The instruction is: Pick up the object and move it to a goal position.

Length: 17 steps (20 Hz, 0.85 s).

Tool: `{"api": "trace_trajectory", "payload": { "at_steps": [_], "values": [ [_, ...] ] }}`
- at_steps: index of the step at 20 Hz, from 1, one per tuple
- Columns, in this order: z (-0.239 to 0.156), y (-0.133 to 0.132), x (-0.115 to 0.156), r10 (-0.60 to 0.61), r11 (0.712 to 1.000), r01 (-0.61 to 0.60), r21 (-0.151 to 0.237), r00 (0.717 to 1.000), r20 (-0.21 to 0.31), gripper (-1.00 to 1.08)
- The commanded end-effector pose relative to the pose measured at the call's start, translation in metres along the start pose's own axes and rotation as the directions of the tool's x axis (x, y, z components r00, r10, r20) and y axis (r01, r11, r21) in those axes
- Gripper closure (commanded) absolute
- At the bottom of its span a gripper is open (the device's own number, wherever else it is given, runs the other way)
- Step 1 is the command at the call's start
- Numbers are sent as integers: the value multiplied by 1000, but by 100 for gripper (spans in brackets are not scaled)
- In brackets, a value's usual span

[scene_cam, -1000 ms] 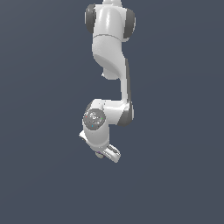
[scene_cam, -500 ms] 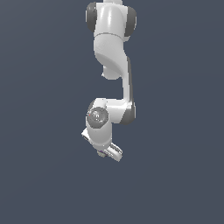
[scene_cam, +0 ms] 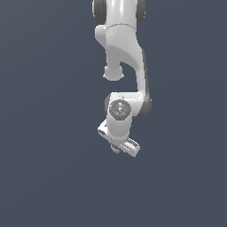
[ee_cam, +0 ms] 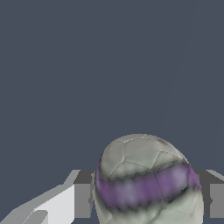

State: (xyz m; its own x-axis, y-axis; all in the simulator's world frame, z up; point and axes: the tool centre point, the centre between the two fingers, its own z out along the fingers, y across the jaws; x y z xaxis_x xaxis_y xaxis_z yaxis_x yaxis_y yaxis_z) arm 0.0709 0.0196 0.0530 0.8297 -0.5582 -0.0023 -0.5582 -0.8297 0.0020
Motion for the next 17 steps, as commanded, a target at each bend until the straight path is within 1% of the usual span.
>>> {"api": "trace_trajectory", "payload": {
  "at_steps": [1, 5, 9, 13, 17],
  "values": [
    [-7, -16, -22, -2, 1000, 2, 2, 1000, -2, 108],
    [-16, -39, -53, -2, 1000, 2, 2, 1000, -2, 108],
    [-24, -59, -79, -2, 1000, 2, 2, 1000, -2, 108],
    [-28, -71, -95, -2, 1000, 2, 2, 1000, -2, 108],
    [-30, -76, -100, -2, 1000, 2, 2, 1000, -2, 108]
  ]
}}
